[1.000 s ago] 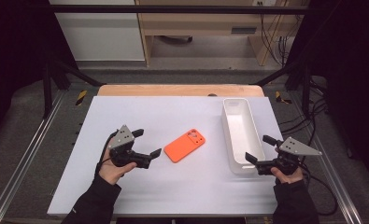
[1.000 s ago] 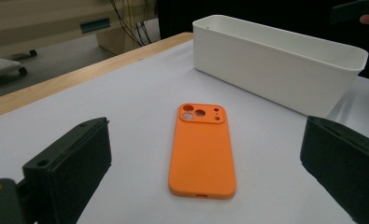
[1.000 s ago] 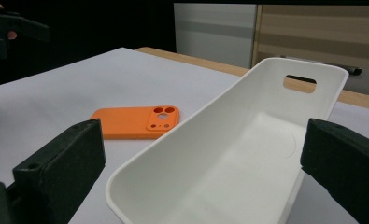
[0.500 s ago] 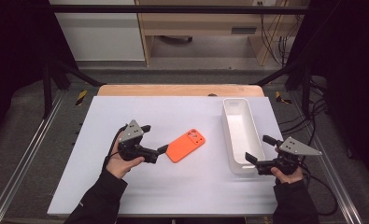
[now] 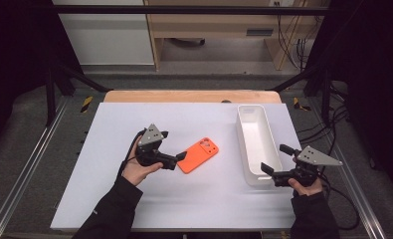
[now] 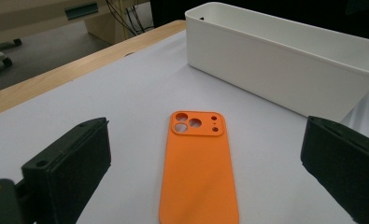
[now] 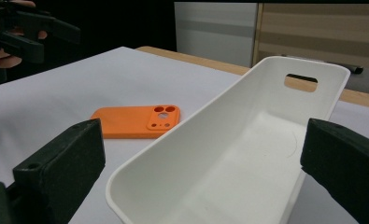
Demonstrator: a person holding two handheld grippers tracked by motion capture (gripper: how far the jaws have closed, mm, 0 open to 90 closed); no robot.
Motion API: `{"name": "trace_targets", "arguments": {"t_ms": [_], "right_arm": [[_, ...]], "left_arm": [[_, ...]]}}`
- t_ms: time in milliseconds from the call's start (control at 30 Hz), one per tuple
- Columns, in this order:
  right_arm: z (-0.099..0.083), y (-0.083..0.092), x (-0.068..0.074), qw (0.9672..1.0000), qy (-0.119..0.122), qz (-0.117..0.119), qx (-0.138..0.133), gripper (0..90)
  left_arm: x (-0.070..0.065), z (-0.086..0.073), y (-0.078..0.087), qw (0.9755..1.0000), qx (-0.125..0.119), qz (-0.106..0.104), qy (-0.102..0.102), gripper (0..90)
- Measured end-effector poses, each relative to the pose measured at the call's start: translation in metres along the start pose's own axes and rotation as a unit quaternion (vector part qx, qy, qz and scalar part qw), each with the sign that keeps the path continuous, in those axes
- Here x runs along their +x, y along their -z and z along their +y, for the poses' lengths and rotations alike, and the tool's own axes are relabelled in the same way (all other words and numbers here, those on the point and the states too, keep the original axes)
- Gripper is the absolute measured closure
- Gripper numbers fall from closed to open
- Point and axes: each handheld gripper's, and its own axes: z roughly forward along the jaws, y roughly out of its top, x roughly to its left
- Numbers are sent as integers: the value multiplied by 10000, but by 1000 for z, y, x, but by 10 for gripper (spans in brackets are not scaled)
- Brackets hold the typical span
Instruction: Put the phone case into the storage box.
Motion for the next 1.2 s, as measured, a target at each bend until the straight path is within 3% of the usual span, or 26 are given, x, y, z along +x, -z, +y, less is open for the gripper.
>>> {"name": "trace_targets", "arguments": {"t_ms": [333,1200], "right_arm": [[0,0,0,10000,-13,4,-16,4],[0,-1,-1,10000,2,13,-4,5]], "left_arm": [[-3,7,-18,9998,173,-39,-63,10],[-6,3,-63,9971,721,-143,-178,11]]}}
